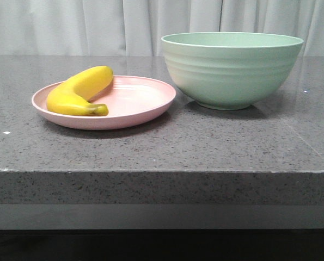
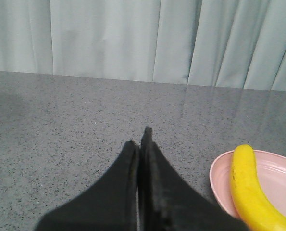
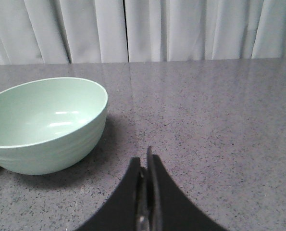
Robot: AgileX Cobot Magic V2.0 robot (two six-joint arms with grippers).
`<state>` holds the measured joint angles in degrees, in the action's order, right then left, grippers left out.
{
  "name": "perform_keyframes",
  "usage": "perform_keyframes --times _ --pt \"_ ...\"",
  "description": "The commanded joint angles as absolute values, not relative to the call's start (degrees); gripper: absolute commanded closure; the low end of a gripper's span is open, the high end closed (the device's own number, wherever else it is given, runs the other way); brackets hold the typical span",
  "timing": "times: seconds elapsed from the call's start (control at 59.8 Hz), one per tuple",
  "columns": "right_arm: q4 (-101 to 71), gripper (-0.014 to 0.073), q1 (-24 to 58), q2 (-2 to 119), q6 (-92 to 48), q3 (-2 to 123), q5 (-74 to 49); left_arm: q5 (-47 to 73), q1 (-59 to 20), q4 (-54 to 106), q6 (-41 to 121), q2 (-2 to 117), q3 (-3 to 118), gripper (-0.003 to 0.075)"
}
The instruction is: Transfer banana from pink plate to green bowl
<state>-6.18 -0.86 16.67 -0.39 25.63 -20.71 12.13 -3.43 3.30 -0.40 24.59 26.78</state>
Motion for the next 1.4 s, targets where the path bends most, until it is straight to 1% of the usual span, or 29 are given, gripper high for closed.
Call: perform_keyframes --times 0.0,0.05,0.117,0.134,0.15,0.167,0.184,0.201,0.234,0.251,0.267,0.284,0.301,0.334,0.384,0.418,0.518,0.602,0.819,0.903,0.969,1.103,1.387 --pt "-5.6 0.0657 -1.0 17.8 -0.9 27.8 -16.9 7.9 -3.3 3.3 -0.8 25.5 29.0 0.0718" --pt "-5.6 0.0635 -1.0 17.8 -0.9 27.8 -16.8 7.9 -3.3 3.3 -0.8 25.5 29.0 0.0659" --pt "-5.6 0.0544 -1.0 17.8 -0.9 27.8 -16.7 8.1 -3.3 3.3 -0.8 25.5 29.0 0.0507" --pt "-5.6 0.0503 -1.0 17.8 -0.9 27.8 -16.7 8.1 -3.3 3.3 -0.8 25.5 29.0 0.0451" --pt "-5.6 0.0473 -1.0 17.8 -0.9 27.8 -16.6 8.1 -3.3 3.3 -0.8 25.5 29.0 0.0412" --pt "-5.6 0.0422 -1.0 17.8 -0.9 27.8 -16.6 8.1 -3.3 3.3 -0.8 25.5 29.0 0.0351" --pt "-5.6 0.0386 -1.0 17.8 -0.9 27.8 -16.6 8.1 -3.3 3.3 -0.8 25.5 29.0 0.0313" --pt "-5.6 0.033 -1.0 17.8 -0.9 27.8 -16.6 8.1 -3.3 3.3 -0.8 25.5 29.0 0.026" --pt "-5.6 0.0252 -1.0 17.8 -0.9 27.8 -16.6 8.1 -3.3 3.3 -0.8 25.5 29.0 0.0186" --pt "-5.6 0.0197 -1.0 17.8 -0.9 27.8 -16.6 8.1 -3.3 3.3 -0.8 25.5 29.0 0.0163" --pt "-5.6 0.0163 -1.0 17.8 -0.9 27.8 -16.6 7.9 -3.3 3.3 -0.8 25.5 29.0 0.0137" --pt "-5.6 0.0116 -1.0 17.8 -0.9 27.8 -16.5 7.9 -3.3 3.3 -0.8 25.5 29.0 0.0125" --pt "-5.6 0.0089 -1.0 17.8 -0.9 27.8 -16.5 7.9 -3.3 3.7 -0.8 25.5 29.0 0.0113" --pt "-5.6 0.0032 -1.0 17.8 -0.9 27.8 -16.5 7.9 -3.3 4.3 -0.8 25.5 29.0 0.011" --pt "-5.6 -0.0018 -1.0 17.8 -0.9 27.8 -16.4 8.1 -3.3 4.8 -0.8 25.6 29.0 0.0117" --pt "-5.6 -0.0034 -1.0 17.8 -0.9 27.8 -16.2 8.3 -3.4 5.1 -0.8 26.0 29.2 0.0122" --pt "-5.6 -0.003 -1.0 17.8 -0.9 27.8 -15.8 12.3 -3.8 5.5 -0.8 29.0 31.9 0.0122" --pt "-5.6 -0.003 -1.0 17.8 -0.9 27.8 -15.7 16.8 -5.6 5.7 -0.8 33.7 36.1 0.0122" --pt "-5.6 -0.003 -1.0 17.8 -0.9 27.8 -15.7 32.6 -14.2 6.2 -0.8 50.5 50.6 0.0122" --pt "-5.6 -0.003 -1.0 17.8 -0.9 27.8 -15.7 36.4 -17.6 6.2 -1.0 57.5 55.9 0.0122" --pt "-5.6 -0.003 -1.0 17.8 -0.9 27.8 -15.7 37.5 -20.1 6.3 -1.5 62.2 59.2 0.0122" --pt "-5.6 -0.003 -1.0 17.8 -0.9 27.8 -15.6 38.9 -22.5 7.3 -2.6 69.6 64.3 0.0123" --pt "-5.6 -0.003 -1.0 17.8 -0.9 27.8 -15.3 40.0 -27.1 7.7 -2.6 81.8 69.9 0.0123"
